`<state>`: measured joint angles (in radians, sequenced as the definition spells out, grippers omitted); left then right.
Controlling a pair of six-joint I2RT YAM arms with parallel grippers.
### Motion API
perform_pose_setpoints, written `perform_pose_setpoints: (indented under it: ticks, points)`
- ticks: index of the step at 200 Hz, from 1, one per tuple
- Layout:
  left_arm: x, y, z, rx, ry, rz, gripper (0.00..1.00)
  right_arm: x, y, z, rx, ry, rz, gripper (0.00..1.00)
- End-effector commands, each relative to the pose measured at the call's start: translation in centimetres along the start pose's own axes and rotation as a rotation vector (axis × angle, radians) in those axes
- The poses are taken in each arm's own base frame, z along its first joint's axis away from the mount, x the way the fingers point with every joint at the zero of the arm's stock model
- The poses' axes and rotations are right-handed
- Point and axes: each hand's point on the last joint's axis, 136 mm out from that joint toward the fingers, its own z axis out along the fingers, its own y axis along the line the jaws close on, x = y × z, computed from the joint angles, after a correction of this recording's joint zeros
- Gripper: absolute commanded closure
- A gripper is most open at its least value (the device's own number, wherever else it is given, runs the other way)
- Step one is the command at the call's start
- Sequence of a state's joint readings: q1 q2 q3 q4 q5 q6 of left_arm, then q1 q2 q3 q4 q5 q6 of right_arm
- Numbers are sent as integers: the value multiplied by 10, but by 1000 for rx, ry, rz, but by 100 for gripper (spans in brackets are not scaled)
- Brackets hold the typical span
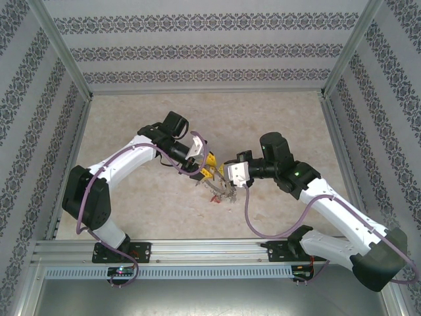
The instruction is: Put the keys on the keyring
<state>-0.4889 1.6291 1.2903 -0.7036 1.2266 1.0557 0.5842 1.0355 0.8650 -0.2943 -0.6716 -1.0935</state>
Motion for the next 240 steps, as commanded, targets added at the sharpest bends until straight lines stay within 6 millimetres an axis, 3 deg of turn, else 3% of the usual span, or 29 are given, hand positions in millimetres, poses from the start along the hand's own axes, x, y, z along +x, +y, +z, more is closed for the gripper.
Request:
perform_pose_setpoints:
  ticks: [1,94,147,204,240]
  points:
    - [-4,-5,-2,33,-36,23,54,-17,-15,-4,37,-88,10,100]
    - [25,6,19,6,75,-44,54,-13,-14,0,8,-92,38,100]
    - [27,9,18,-19,95,-30,100,-5,-8,3,-7,-75,45,100]
    - [26,5,16,-11,100,-22,100,17,0,1,-22,3,63,100]
    - [21,5,16,-5,86,-46,100,28,-3,2,9,63,60,94]
